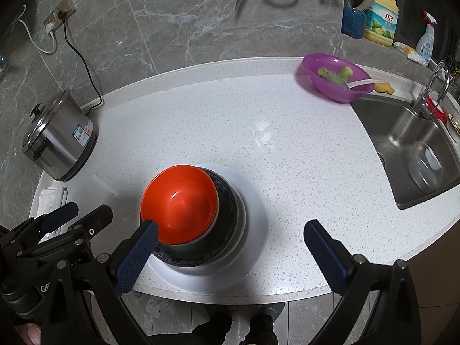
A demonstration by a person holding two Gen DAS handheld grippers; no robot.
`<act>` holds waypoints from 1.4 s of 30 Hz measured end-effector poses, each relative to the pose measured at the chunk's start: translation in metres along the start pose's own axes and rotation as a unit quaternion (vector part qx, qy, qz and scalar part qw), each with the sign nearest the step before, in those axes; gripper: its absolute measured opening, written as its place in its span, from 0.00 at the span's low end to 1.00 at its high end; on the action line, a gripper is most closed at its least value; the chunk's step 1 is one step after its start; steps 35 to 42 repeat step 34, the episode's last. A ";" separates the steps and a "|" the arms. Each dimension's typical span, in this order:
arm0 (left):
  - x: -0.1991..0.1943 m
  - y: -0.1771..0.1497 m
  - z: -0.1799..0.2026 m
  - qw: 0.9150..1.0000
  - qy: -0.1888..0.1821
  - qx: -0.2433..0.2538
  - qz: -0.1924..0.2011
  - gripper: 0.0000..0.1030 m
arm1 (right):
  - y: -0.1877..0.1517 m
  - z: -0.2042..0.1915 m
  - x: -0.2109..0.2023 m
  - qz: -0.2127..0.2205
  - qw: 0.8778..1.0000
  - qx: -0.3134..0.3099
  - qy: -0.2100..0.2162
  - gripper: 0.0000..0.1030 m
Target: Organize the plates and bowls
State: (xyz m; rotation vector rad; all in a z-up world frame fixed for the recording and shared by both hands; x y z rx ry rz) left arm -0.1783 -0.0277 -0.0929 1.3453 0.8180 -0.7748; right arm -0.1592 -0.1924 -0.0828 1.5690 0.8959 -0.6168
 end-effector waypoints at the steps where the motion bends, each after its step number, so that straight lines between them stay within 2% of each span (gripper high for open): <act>1: 0.000 0.000 0.000 1.000 0.000 0.000 0.000 0.61 | 0.000 0.000 0.000 0.000 1.000 0.000 0.000 1.00; 27: 0.006 0.004 0.008 1.000 0.004 -0.002 -0.001 0.61 | 0.002 0.002 0.005 -0.003 1.000 -0.003 0.001 1.00; 30: 0.006 0.004 0.008 1.000 0.005 -0.003 0.000 0.65 | 0.003 0.002 0.008 -0.004 1.000 -0.004 0.002 1.00; 42: 0.006 0.005 0.009 1.000 0.005 -0.005 0.001 0.65 | 0.002 0.002 0.008 -0.004 1.000 -0.004 0.003 1.00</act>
Point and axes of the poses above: each gripper's, at about its wrist camera, not at the fingertips, and x roughly the way its jaws point, z to its right, y to its top, the point moved 6 cm from there along x, roughly the way its jaws point, and after that the axes turned 3 degrees about z, right-handed, at the moved point
